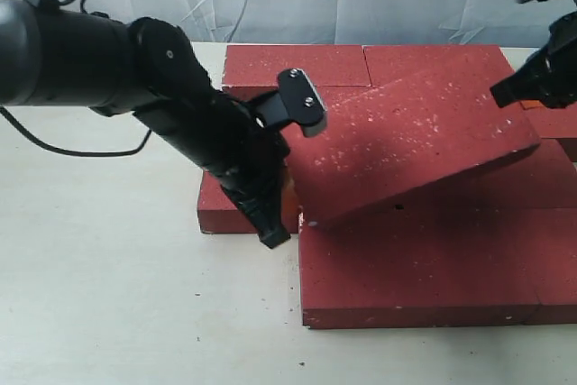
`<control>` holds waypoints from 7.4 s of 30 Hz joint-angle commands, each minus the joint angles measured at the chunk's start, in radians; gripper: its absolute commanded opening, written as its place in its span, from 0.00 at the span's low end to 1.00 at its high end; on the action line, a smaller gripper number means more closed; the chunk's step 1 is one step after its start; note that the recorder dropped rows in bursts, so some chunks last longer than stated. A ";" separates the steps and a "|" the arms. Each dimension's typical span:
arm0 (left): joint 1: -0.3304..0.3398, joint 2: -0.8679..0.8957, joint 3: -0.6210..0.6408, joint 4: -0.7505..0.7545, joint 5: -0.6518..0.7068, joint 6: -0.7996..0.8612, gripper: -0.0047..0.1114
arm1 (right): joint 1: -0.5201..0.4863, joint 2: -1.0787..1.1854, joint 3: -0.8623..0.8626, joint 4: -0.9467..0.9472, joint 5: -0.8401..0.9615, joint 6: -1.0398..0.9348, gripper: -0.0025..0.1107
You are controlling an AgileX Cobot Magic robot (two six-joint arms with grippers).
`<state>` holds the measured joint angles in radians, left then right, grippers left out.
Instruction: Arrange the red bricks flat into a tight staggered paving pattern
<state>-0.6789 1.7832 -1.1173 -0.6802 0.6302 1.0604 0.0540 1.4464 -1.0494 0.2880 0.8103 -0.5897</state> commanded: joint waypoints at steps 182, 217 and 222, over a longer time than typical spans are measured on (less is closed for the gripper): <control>0.710 0.206 0.029 -0.650 -0.329 0.397 0.04 | 0.364 0.271 -0.030 -0.527 -0.446 0.427 0.01; 0.609 -0.192 -0.048 0.468 -0.148 -0.521 0.04 | 0.361 0.294 -0.439 -0.502 0.284 0.277 0.01; 0.623 -0.255 -0.048 0.888 0.050 -0.989 0.04 | 0.187 0.263 -0.439 -0.478 0.306 0.401 0.01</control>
<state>-0.0663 1.5685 -1.1627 -0.0119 0.5893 0.3640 0.3248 1.7390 -1.4783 -0.1854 1.1061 -0.2764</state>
